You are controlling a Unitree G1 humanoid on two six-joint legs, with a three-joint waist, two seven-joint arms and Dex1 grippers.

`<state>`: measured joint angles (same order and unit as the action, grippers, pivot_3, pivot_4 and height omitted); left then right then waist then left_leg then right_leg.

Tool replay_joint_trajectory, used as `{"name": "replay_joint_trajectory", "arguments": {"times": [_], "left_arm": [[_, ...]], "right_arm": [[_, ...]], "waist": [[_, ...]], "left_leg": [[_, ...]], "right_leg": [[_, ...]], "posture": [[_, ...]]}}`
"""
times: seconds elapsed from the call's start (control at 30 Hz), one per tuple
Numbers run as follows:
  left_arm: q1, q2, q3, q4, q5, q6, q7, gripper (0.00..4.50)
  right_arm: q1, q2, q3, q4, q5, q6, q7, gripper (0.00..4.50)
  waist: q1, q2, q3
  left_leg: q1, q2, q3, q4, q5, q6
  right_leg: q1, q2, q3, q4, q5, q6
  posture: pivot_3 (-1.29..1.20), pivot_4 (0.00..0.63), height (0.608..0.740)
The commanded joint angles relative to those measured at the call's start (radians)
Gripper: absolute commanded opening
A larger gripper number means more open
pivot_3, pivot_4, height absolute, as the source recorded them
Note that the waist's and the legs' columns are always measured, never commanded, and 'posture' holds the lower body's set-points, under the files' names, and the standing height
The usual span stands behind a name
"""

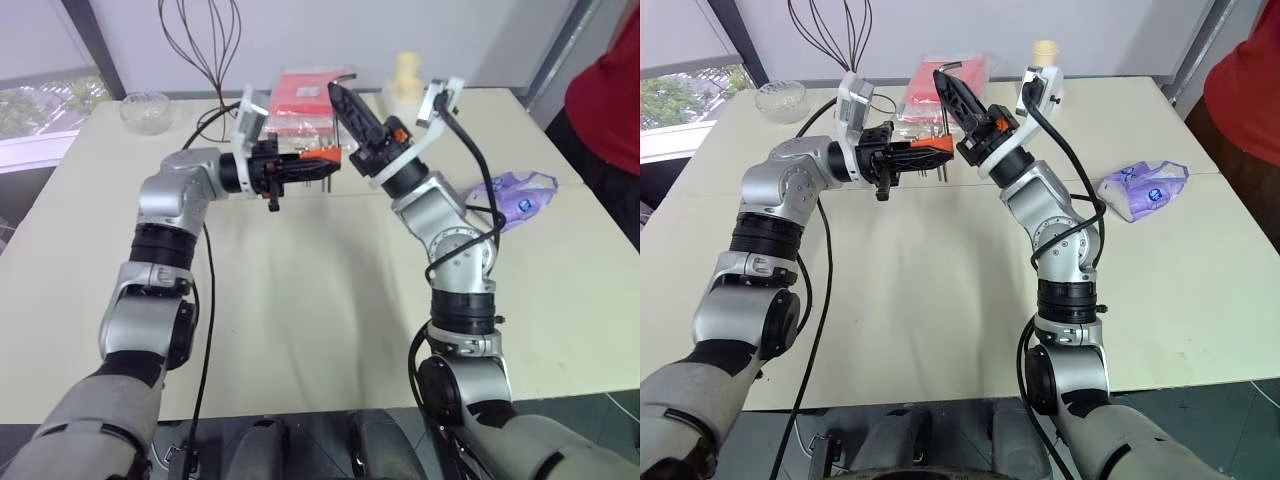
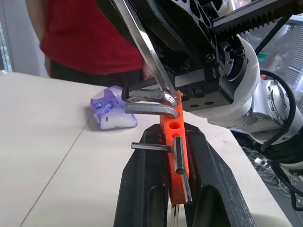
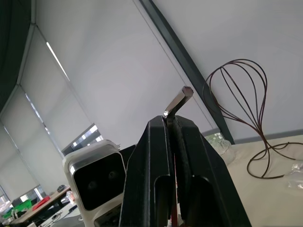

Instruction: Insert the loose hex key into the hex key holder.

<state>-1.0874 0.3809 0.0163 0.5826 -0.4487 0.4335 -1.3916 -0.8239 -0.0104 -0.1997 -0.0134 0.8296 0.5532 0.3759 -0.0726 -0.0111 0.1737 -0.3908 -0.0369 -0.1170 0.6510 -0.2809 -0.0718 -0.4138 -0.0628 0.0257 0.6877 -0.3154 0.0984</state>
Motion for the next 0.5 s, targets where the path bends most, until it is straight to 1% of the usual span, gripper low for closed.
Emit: {"name": "replay_joint_trajectory", "arguments": {"times": [0.03, 0.37, 0.5], "left_arm": [[-0.006, 0.005, 0.025, -0.068, -0.036, -0.003, -0.015, 0.0], [-0.002, 0.006, 0.025, -0.07, -0.039, -0.007, -0.005, 0.0], [0.024, 0.02, -0.005, -0.071, -0.015, -0.013, -0.029, 0.0]], "right_arm": [[0.002, -0.001, -0.007, 0.007, -0.006, -0.021, -0.008, 0.05], [0.002, -0.001, -0.009, 0.009, -0.004, -0.02, -0.007, 0.05], [-0.006, 0.005, -0.015, 0.003, 0.002, -0.024, -0.013, 0.05]], "waist": [[0.0, 0.0, 0.0], [0.0, 0.0, 0.0], [0.0, 0.0, 0.0]], "left_leg": [[0.0, 0.0, 0.0, 0.0, 0.0, 0.0], [0.0, 0.0, 0.0, 0.0, 0.0, 0.0], [0.0, 0.0, 0.0, 0.0, 0.0, 0.0]], "right_leg": [[0.0, 0.0, 0.0, 0.0, 0.0, 0.0], [0.0, 0.0, 0.0, 0.0, 0.0, 0.0], [0.0, 0.0, 0.0, 0.0, 0.0, 0.0]], "posture": [[0.0, 0.15, 0.74], [0.0, 0.15, 0.74], [0.0, 0.15, 0.74]]}}
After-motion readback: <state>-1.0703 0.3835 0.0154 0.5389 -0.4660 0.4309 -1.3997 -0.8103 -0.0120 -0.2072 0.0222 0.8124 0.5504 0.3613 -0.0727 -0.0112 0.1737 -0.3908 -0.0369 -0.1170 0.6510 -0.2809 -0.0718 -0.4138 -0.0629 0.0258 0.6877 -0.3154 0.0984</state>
